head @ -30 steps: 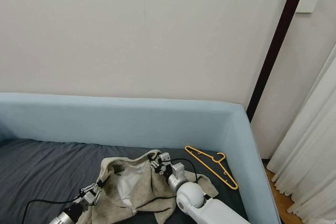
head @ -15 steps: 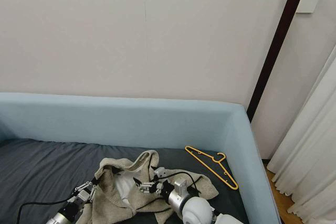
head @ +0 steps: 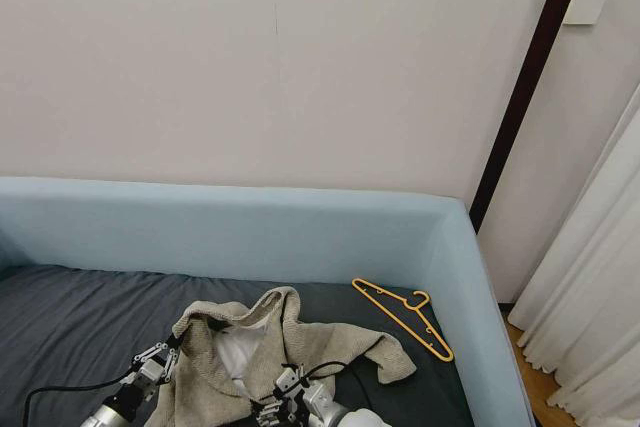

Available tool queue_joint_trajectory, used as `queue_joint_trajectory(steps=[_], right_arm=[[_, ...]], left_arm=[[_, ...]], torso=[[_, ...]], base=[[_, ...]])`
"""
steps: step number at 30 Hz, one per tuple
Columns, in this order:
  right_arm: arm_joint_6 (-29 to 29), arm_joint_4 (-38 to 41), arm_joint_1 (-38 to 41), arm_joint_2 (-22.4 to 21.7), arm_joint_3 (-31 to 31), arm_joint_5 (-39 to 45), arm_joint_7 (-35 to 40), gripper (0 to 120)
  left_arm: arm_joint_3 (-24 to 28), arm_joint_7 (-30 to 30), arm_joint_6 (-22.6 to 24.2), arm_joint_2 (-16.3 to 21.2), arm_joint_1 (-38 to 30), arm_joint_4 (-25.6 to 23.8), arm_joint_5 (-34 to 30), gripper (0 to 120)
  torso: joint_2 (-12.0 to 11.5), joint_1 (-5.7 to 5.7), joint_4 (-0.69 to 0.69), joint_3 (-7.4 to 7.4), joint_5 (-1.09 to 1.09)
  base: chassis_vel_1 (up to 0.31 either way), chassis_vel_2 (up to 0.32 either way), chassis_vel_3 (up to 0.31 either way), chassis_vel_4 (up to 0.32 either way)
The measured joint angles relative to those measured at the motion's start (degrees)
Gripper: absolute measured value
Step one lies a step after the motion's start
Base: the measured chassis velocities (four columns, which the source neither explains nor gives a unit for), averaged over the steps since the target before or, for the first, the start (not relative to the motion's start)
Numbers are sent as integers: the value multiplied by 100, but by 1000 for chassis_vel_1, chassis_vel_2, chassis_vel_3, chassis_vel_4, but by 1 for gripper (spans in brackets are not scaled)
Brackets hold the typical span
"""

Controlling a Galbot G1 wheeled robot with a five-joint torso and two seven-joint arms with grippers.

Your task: Pick up the clothes from the sofa and hang them on the clothes hanger.

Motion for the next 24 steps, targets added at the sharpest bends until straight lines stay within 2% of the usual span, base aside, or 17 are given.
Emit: queue_joint_trajectory(steps=[12, 14, 16, 19, 22, 24], right_arm=[[62, -720, -171, 208, 37, -548, 170, 99], [77, -777, -198, 210, 63, -566, 207, 87], [81, -781, -201, 210, 65, -569, 209, 86], [178, -792, -224, 204, 92, -619, 145, 69], [257, -792, -234, 203, 100, -641, 98, 64], [367, -816, -244, 205, 124, -681, -22, 51]], left_arm=[[52, -44, 14, -3, -21, 2, 4, 0], [71, -53, 16, -26, -30, 4, 8, 0], [72, -56, 16, -29, -31, 5, 9, 0], [82, -68, 17, -53, -39, 29, 20, 0], [83, -70, 17, -62, -39, 37, 24, 0], [84, -74, 17, -87, -35, 43, 29, 0]], torso=[[0, 0, 0, 0, 0], [0, 0, 0, 0, 0], [0, 0, 0, 0, 0], [-1, 0, 0, 0, 0], [0, 0, 0, 0, 0], [0, 0, 0, 0, 0]], base=[[0, 0, 0, 0], [0, 0, 0, 0], [0, 0, 0, 0], [0, 0, 0, 0], [0, 0, 0, 0], [0, 0, 0, 0]])
